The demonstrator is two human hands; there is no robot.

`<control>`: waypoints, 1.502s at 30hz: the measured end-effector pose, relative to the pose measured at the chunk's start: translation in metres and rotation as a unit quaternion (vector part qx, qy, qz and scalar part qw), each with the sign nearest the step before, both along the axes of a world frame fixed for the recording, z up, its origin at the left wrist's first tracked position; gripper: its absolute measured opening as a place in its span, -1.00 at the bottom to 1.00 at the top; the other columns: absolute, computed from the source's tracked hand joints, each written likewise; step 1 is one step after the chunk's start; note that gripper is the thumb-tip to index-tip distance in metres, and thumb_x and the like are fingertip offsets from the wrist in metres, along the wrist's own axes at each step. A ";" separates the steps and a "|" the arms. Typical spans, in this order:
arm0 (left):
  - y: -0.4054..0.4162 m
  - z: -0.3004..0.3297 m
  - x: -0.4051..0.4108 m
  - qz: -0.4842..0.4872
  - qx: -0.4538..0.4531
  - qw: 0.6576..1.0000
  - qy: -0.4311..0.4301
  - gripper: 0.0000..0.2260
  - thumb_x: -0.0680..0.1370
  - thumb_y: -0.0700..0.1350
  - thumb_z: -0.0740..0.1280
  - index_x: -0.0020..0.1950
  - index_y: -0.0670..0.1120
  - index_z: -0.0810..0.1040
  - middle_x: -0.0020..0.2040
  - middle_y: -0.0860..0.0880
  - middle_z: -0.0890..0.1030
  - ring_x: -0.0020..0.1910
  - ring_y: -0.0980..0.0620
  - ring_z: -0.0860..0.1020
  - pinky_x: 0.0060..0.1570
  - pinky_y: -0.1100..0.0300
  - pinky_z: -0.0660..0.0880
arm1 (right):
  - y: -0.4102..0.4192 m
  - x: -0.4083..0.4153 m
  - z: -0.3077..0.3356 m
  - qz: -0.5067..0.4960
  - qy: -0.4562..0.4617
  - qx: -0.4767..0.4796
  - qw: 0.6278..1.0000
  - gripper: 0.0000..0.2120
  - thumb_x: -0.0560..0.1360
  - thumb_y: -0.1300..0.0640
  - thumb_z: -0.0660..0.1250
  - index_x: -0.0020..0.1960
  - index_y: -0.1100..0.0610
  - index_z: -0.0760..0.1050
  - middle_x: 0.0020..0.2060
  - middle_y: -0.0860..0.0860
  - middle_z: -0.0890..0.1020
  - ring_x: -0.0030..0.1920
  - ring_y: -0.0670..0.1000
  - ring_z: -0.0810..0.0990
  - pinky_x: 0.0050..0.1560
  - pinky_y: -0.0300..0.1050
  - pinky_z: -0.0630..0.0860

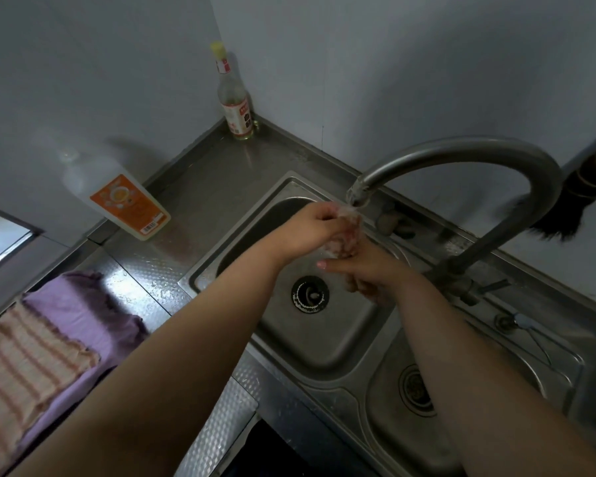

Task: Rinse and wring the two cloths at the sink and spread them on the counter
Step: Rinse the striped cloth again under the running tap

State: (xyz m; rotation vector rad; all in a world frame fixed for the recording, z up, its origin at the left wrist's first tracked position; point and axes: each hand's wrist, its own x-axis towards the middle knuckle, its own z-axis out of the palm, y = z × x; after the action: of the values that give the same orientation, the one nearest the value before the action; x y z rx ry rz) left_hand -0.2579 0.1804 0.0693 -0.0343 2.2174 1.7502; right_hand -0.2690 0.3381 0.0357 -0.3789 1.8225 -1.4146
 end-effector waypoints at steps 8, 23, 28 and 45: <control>0.003 -0.008 -0.019 0.092 -0.052 0.994 -0.040 -0.91 0.51 -0.05 0.29 -0.14 -0.03 0.54 -0.34 0.06 0.58 -0.32 0.08 0.55 -0.13 0.01 0.55 | -0.001 0.003 -0.027 -0.148 -0.100 0.000 0.984 -0.80 0.45 0.20 0.41 0.04 0.25 0.58 -0.20 0.12 0.70 -0.13 0.20 0.69 -0.19 -0.04 0.48; 0.035 -0.019 0.006 0.287 0.293 0.876 -0.253 -0.64 0.65 0.08 0.15 -0.26 -0.07 0.48 -0.48 0.00 0.44 -0.59 0.11 0.40 -0.59 0.32 0.32 | -0.043 0.018 0.000 -0.210 0.041 -0.123 0.969 -0.64 0.63 0.09 0.17 0.22 -0.38 0.36 0.34 -0.02 0.43 0.29 -0.12 0.46 0.12 -0.34 0.48; 0.050 -0.027 0.017 0.208 0.137 0.934 -0.256 -0.40 0.57 0.38 -0.08 -0.38 -0.05 0.34 -0.55 0.01 0.28 -0.56 0.08 0.22 -0.49 0.24 0.13 | -0.045 0.001 0.004 -0.299 0.113 -0.017 0.947 -0.73 0.63 0.00 0.14 0.03 0.14 0.53 -0.03 0.07 0.59 -0.07 -0.19 0.58 0.00 -0.31 0.52; -0.032 -0.017 0.017 0.134 -0.162 0.975 -0.073 -0.77 0.67 0.01 0.10 0.04 -0.05 0.49 -0.06 -0.08 0.58 -0.08 -0.04 0.55 -0.01 0.00 0.53 | -0.001 -0.027 0.004 -0.149 -0.005 0.058 0.987 -0.90 0.58 0.09 0.27 0.06 0.05 0.52 -0.14 -0.01 0.66 -0.17 0.07 0.66 -0.32 -0.18 0.53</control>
State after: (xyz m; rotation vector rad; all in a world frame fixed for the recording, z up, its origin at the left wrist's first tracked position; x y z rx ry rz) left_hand -0.2408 0.1484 0.0520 -0.5418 2.4516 1.4295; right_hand -0.2959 0.3370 0.0398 -0.0391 2.0034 -1.4942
